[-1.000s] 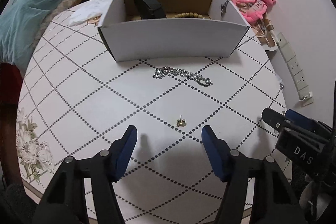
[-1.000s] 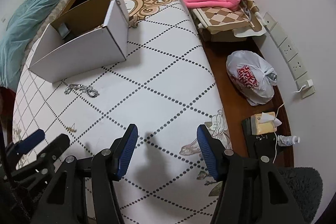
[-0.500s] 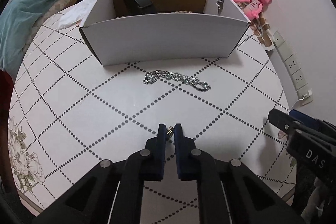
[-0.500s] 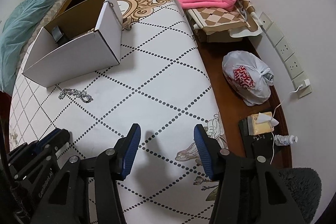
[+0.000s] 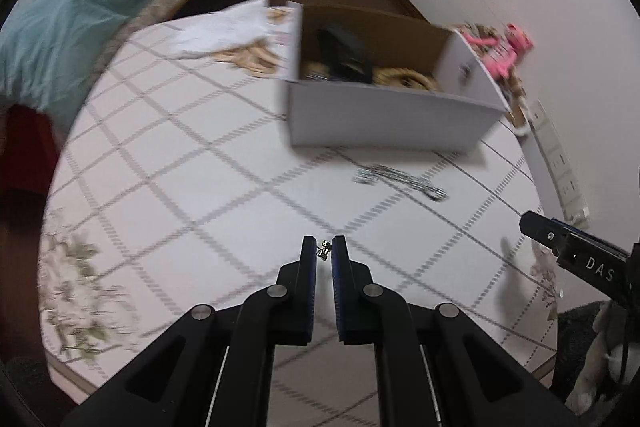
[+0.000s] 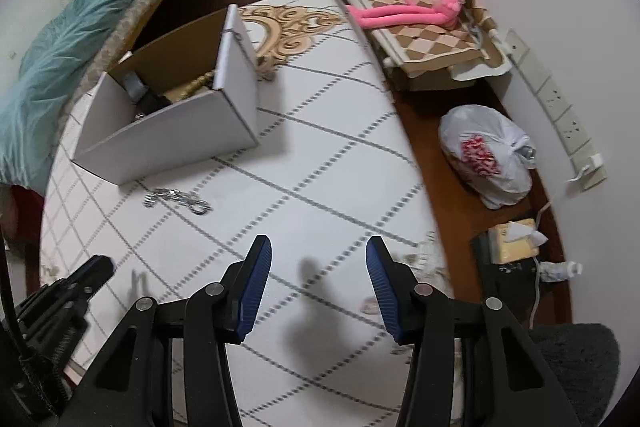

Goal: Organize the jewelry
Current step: 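Grasp the small gold earring with left gripper, then grasp the remaining silver chain with right gripper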

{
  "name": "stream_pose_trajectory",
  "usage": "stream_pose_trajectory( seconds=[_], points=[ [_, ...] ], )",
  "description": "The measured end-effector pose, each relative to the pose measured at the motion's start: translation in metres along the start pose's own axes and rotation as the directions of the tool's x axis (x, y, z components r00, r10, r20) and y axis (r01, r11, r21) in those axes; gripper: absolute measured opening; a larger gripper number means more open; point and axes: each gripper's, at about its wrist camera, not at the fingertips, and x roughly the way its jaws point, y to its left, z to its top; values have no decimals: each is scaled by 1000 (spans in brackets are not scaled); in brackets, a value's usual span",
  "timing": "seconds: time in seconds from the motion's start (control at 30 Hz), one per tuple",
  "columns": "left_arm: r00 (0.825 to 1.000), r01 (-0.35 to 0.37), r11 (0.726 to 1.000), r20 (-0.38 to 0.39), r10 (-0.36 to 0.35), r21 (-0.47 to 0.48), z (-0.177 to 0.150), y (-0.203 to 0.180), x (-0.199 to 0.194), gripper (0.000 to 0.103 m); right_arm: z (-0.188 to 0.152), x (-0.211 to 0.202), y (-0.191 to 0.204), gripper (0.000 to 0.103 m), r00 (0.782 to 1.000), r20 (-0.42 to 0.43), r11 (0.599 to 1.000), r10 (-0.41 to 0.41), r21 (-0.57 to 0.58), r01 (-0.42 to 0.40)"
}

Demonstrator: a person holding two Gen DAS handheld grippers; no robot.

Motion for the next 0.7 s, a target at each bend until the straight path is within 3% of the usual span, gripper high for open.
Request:
stream_pose_trajectory(
  seconds=[0.2,0.3,0.63,0.67,0.7],
  points=[
    [999,-45,996,10,45,-78,3,42,-9,5,10,17,29,52,993,-24,992,114,-41,-115],
    [998,-54,994,6,55,-97,0,49,-8,5,16,28,56,52,988,-28,981,153,-117,-155],
    [999,-47,993,-5,47,-106,-1,52,-1,5,17,62,127,52,999,2,907,43,-419,-38],
    [999,-45,993,-6,45,-105,-1,51,-1,5,15,62,130,51,999,14,899,33,-437,-24],
    [999,-44,994,-6,44,-104,-1,51,0,5,13,61,131,44,999,16,898,42,-438,-31]
  ],
)
